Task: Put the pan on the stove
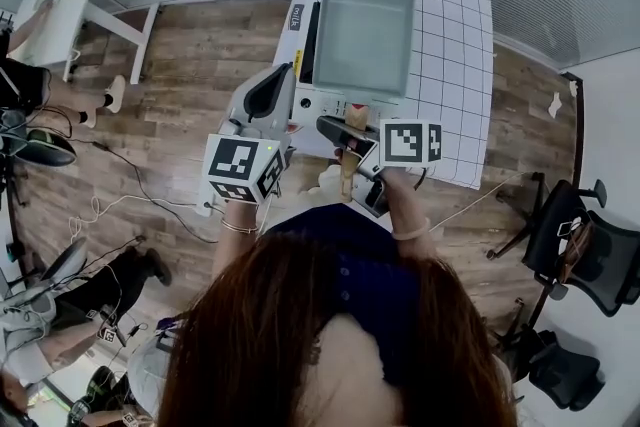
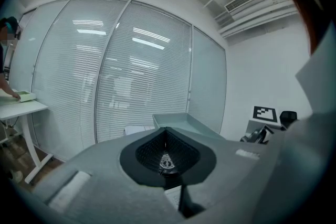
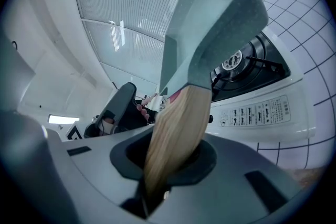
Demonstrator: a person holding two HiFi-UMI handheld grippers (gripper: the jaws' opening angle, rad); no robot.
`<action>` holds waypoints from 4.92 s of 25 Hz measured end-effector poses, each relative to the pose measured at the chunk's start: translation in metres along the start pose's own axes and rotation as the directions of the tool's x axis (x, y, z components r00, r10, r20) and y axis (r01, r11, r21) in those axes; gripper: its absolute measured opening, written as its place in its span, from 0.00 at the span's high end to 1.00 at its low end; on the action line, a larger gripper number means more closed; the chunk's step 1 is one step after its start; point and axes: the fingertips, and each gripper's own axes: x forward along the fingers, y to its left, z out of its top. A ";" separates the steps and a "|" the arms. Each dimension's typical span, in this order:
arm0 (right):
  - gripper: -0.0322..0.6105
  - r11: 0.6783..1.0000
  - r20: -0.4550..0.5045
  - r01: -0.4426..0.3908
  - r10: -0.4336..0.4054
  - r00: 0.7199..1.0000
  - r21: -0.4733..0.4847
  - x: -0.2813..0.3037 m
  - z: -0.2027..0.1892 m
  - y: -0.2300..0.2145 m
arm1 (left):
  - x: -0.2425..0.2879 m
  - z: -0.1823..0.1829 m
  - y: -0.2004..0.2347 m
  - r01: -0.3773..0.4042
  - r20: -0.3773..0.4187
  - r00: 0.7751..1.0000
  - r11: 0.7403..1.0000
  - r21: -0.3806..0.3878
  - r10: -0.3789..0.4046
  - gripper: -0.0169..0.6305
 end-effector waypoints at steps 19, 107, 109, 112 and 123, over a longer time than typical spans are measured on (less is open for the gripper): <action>0.84 0.998 -0.047 -0.007 0.009 0.999 0.062 0.015 0.013 -0.029 | 0.028 -0.013 0.005 -0.007 -0.062 0.998 1.000 0.004 0.007 0.96; 0.81 0.978 -0.076 -0.063 0.080 0.994 0.197 0.042 0.025 -0.085 | 0.047 -0.038 0.007 -0.061 -0.148 0.987 0.998 -0.001 0.060 0.96; 0.81 0.974 -0.065 -0.079 0.095 0.993 0.214 0.042 0.026 -0.084 | 0.045 -0.037 0.007 -0.062 -0.148 0.987 0.998 0.002 0.062 0.96; 0.79 0.970 -0.051 -0.084 0.098 0.994 0.227 0.041 0.028 -0.085 | 0.043 -0.036 0.007 -0.064 -0.145 0.987 0.998 0.004 0.064 0.96; 0.68 0.967 0.001 -0.059 0.061 0.998 0.248 0.029 0.036 -0.097 | 0.035 -0.033 0.006 -0.061 -0.133 0.989 0.998 0.013 0.062 0.96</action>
